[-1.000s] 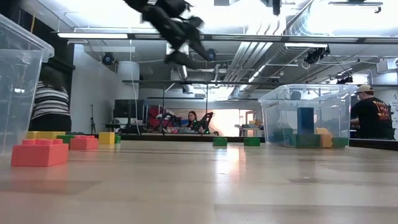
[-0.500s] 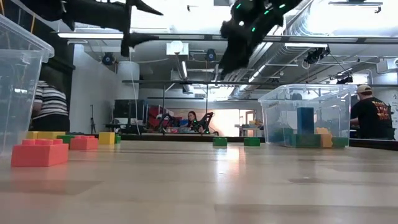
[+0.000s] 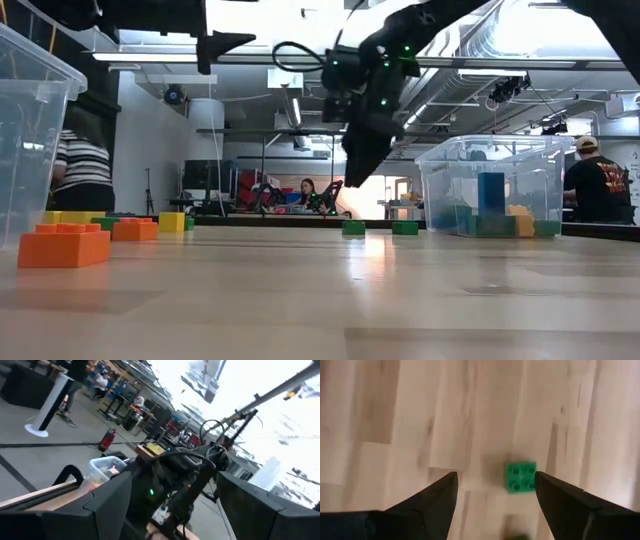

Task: Sort blocks by size
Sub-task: Put the middle small green game piece into the left transparent bin

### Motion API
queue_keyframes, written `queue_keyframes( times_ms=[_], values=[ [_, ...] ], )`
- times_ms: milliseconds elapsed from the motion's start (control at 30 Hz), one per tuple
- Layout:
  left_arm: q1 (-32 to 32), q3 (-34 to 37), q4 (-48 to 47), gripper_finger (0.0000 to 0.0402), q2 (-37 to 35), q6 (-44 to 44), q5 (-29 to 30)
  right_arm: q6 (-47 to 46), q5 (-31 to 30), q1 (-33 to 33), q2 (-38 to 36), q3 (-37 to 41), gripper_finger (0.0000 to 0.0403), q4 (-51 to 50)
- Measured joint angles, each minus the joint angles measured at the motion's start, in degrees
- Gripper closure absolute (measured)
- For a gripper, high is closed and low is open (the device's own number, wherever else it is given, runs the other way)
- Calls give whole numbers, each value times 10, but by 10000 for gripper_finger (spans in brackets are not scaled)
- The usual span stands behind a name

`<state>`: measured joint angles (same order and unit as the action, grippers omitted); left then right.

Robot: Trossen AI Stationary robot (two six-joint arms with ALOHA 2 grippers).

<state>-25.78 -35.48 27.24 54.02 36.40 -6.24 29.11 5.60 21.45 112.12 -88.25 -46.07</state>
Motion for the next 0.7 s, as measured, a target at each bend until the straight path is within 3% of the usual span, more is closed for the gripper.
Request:
queue_keyframes(
  times_ms=[200,467,700],
  values=[
    [-1,0,-1,124,0,-13,-13,19,-92,-24,38,0,145,56],
    [-1,0,-4,124,0,-14,-23,-89,-86,2,70,0,145,39],
    [-1,0,-5,124,0,-22,-23,-97,-64,11,89,0,145,45]
  ],
)
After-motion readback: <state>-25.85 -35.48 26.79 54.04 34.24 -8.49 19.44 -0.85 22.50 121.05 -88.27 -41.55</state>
